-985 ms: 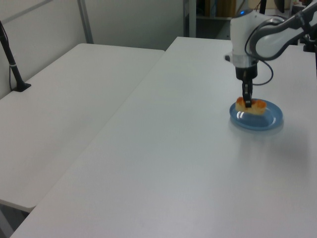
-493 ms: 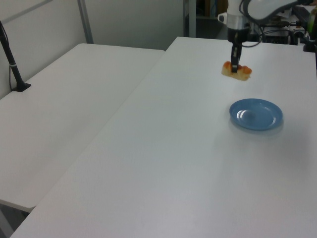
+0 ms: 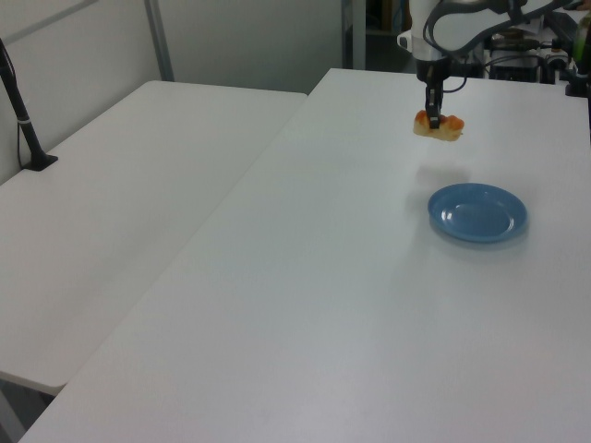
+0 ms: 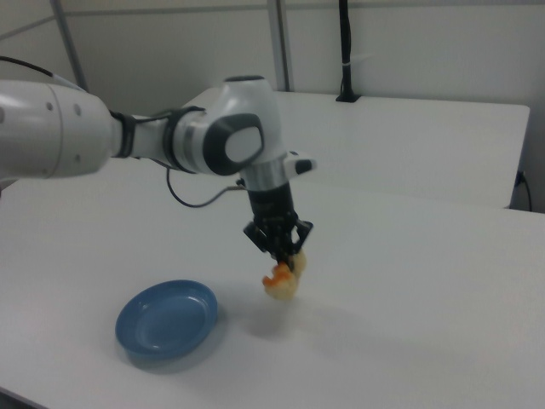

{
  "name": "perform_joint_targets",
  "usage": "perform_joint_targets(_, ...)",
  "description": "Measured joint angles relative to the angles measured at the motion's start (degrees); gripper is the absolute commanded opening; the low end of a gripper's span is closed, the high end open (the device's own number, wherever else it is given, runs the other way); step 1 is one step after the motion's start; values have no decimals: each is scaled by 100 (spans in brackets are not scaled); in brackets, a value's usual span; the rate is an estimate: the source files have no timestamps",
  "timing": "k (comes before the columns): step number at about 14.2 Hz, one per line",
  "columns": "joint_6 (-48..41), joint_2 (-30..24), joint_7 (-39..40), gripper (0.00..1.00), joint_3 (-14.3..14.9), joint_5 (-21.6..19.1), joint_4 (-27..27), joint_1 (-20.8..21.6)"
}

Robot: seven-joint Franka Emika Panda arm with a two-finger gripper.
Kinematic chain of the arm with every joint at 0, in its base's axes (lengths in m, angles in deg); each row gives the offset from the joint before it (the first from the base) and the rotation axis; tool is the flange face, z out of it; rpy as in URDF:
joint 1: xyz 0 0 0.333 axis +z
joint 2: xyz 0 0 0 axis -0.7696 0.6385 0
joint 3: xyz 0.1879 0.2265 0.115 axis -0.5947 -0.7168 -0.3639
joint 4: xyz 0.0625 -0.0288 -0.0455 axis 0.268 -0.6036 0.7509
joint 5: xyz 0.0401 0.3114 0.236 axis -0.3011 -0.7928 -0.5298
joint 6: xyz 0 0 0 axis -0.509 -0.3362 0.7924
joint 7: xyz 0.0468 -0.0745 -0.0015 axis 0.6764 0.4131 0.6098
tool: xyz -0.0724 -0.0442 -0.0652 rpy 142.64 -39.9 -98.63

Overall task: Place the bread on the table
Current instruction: 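Carry the bread roll away from the plate and lower it onto the table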

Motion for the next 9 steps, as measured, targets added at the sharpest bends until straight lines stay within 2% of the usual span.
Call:
perform_joint_targets(3, 330, 323, 467, 0, 4, 85, 27, -392)
perform_joint_targets(7, 864, 770, 696, 1, 5, 88, 32, -865)
perform_joint_targets(8, 964, 873, 737, 3, 3, 88, 37, -940)
perform_joint_targets(9, 1061, 938, 778, 23, -1, 88, 62, -982)
